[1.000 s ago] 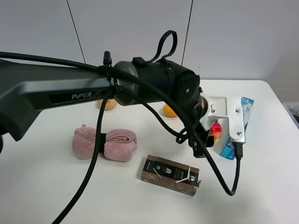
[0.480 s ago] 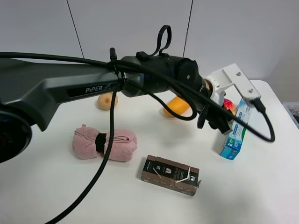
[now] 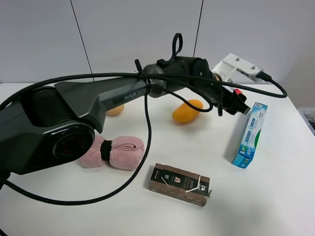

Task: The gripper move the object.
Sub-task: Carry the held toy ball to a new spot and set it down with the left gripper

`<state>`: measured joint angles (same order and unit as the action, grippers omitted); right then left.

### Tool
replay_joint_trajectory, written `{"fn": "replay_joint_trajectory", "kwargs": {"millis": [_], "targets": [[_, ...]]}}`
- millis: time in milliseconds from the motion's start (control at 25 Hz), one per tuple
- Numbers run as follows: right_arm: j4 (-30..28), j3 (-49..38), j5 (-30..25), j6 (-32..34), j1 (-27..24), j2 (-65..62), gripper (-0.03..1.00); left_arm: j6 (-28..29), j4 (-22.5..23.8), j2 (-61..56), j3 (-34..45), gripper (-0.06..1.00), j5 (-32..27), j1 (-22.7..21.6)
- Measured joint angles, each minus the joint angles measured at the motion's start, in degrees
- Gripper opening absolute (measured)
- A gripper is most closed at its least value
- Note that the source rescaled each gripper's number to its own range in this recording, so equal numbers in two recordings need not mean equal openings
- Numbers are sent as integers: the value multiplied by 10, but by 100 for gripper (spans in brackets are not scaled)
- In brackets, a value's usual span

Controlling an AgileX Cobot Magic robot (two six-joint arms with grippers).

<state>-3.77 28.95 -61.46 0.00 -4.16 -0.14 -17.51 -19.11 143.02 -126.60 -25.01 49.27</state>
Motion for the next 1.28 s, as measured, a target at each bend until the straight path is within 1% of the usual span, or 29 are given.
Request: {"fn": "replay_joint_trajectory", "kwargs": {"millis": [240,720,1280], "targets": [[0,0,0,0,0,0,100,-46,0,37,-10,2,16,3],[0,0,0,0,0,0,100,-51,3,80,-10,2,50,3],[0,0,0,0,0,0,100,-52,11,109,-13,2,58,-1]]}}
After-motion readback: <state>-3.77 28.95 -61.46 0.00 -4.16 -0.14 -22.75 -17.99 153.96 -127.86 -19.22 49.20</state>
